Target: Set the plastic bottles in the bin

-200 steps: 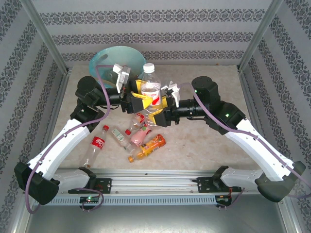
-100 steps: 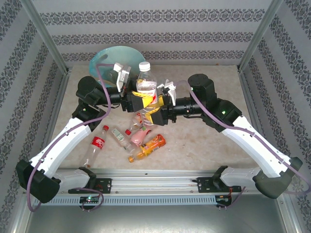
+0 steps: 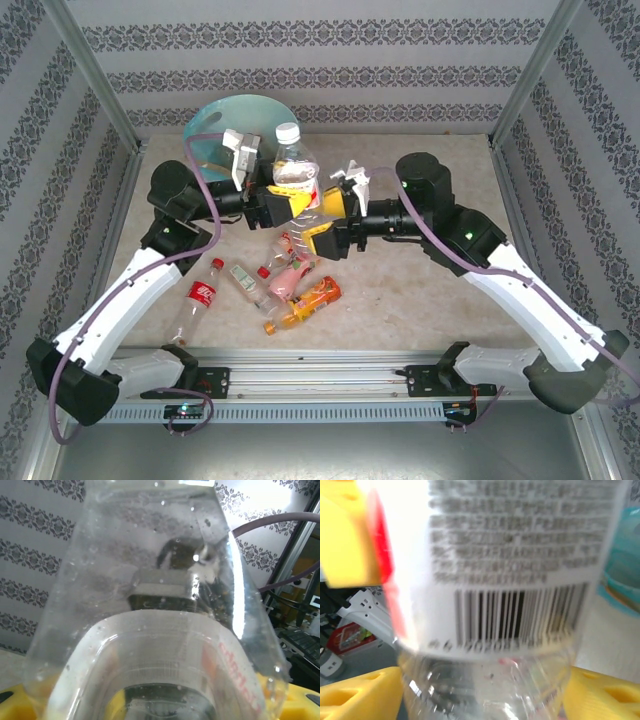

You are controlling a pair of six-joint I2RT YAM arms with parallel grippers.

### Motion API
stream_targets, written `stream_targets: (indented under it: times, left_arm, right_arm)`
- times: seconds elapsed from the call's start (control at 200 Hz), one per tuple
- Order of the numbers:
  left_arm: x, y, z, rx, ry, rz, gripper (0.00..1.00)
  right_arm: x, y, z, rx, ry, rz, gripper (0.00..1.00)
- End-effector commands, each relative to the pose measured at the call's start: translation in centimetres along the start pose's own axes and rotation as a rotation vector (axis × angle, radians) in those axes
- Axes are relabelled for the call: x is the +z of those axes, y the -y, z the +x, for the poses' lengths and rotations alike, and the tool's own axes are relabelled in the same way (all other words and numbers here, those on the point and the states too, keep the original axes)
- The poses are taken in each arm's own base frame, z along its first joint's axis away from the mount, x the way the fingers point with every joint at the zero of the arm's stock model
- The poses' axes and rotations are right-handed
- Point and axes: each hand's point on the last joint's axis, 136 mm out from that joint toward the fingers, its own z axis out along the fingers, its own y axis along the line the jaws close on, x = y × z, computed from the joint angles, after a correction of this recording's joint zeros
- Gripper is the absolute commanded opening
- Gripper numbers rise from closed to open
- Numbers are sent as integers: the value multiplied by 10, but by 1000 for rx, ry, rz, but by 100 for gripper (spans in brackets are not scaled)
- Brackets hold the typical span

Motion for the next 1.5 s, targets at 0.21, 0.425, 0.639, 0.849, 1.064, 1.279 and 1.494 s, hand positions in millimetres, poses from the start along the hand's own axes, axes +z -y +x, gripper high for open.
stream_targets:
  times: [0.21,0.425,0.639,0.849,1.064,1.279,1.494]
  left_arm:
    - [-15,-1,-29,150,95,-185,59]
    - [-41,-27,-56,272,118,-503,59]
    - [-86,-76,-88,391,129,-949,54]
    - [-113,-127,-108,515,84,-1223,57]
    - [-129,-192,-104,440,34,-1306,57]
    - [-168,-243,-93,351,78,-1415,53]
    - [-177,-275,-67,331,27,-1434,53]
  right_arm:
    - [-32,12,-18,-99,137,199,85]
    - [-63,29,-25,-141,236,396,86]
    - [-71,32,-21,-119,246,431,84]
    - [-71,32,-17,-88,241,426,83]
    - [-79,30,-11,-74,240,438,81]
    - [-89,28,1,-87,244,458,80]
    - [-88,24,-3,-92,229,444,80]
